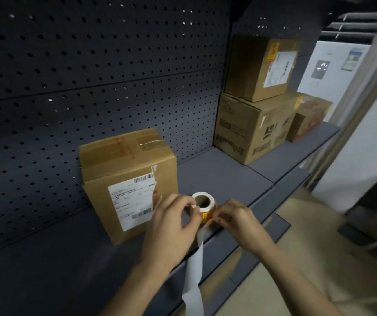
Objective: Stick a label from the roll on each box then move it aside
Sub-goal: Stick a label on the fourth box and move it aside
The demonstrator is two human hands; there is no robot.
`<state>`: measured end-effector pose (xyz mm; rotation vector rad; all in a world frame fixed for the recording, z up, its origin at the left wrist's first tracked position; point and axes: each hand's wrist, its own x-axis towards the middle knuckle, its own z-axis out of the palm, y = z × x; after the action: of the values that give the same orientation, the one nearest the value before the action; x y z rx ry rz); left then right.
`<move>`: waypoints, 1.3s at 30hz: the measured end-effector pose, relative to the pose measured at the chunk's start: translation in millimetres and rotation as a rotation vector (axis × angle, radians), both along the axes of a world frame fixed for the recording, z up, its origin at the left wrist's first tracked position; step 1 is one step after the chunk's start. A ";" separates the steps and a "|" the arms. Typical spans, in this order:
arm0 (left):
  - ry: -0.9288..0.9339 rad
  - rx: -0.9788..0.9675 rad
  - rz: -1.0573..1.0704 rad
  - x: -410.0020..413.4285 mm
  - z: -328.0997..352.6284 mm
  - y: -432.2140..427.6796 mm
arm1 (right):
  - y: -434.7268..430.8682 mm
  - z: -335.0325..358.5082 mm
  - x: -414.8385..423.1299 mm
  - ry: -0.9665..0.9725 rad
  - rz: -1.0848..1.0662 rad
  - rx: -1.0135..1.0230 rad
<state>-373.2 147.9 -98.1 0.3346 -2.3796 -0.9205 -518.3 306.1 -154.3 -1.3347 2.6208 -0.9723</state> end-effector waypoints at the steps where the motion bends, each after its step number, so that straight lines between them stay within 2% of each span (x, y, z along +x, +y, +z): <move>1: -0.075 0.034 -0.012 -7.1 -7.6 4.3 | -0.6 0.9 1.4 0.010 0.000 -0.006; 4: -0.240 0.076 -0.037 -22.7 -23.9 13.4 | -2.7 4.9 3.9 0.026 0.014 -0.018; 7: -0.291 0.046 -0.028 -26.7 -32.7 14.2 | -4.4 8.5 4.8 -0.003 0.023 -0.039; 10: -0.284 0.014 0.007 -26.4 -35.8 11.6 | -5.4 9.4 5.4 -0.044 0.022 -0.039; 14: -0.277 0.124 -0.013 -26.4 -35.9 12.2 | -7.5 8.7 7.5 -0.095 0.030 -0.034; 18: -0.292 0.119 -0.013 -24.2 -41.4 10.2 | -9.7 5.8 8.4 -0.137 0.031 -0.020; 25: -0.312 0.269 -0.056 -20.8 -40.6 6.7 | -10.6 3.5 12.7 -0.297 -0.037 -0.111; 30: -0.299 0.322 -0.073 -20.3 -42.6 4.5 | -8.3 5.0 19.2 -0.332 0.014 -0.120; 39: -0.326 0.288 -0.187 -20.5 -46.9 1.9 | -2.6 13.5 24.0 -0.367 0.084 -0.045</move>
<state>-393.7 149.9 -145.0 0.4023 -2.6057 -1.3945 -494.3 303.5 -140.7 -1.1351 2.2662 -1.1448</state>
